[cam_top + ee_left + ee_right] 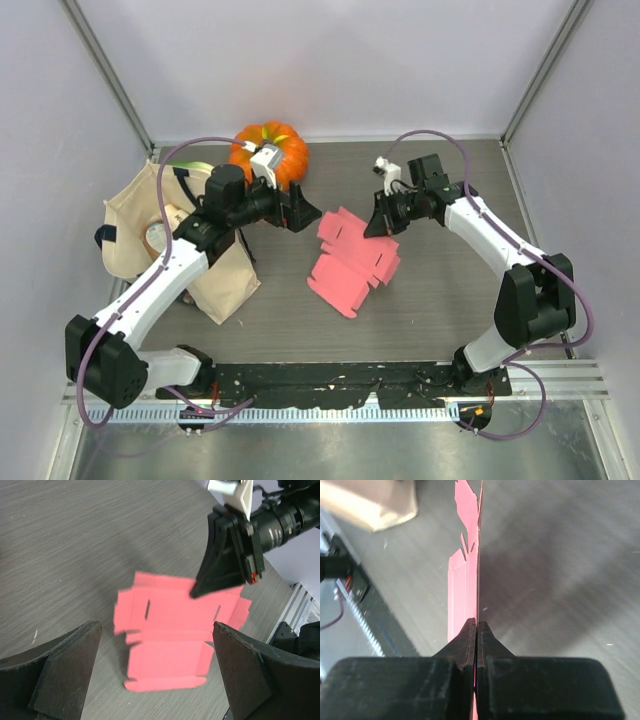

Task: Fold the paper box

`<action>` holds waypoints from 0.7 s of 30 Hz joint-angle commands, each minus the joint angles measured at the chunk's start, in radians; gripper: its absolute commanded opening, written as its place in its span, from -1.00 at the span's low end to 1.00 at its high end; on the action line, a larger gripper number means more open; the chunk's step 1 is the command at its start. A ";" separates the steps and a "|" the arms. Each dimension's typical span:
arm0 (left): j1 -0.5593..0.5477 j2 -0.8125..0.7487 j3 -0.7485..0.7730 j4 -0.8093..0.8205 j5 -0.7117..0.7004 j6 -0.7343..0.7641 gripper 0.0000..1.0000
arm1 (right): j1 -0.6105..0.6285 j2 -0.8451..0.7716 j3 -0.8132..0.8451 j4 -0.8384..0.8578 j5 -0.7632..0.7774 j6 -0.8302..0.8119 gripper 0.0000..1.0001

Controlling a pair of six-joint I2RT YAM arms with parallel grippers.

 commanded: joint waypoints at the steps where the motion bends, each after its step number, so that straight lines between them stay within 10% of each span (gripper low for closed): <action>1: 0.005 -0.018 0.005 -0.009 0.005 0.067 0.97 | 0.048 -0.023 0.051 -0.134 -0.196 -0.163 -0.99; 21: 0.030 0.030 0.045 -0.078 0.298 0.120 0.53 | 0.033 -0.215 -0.057 0.151 -0.447 -0.055 -0.99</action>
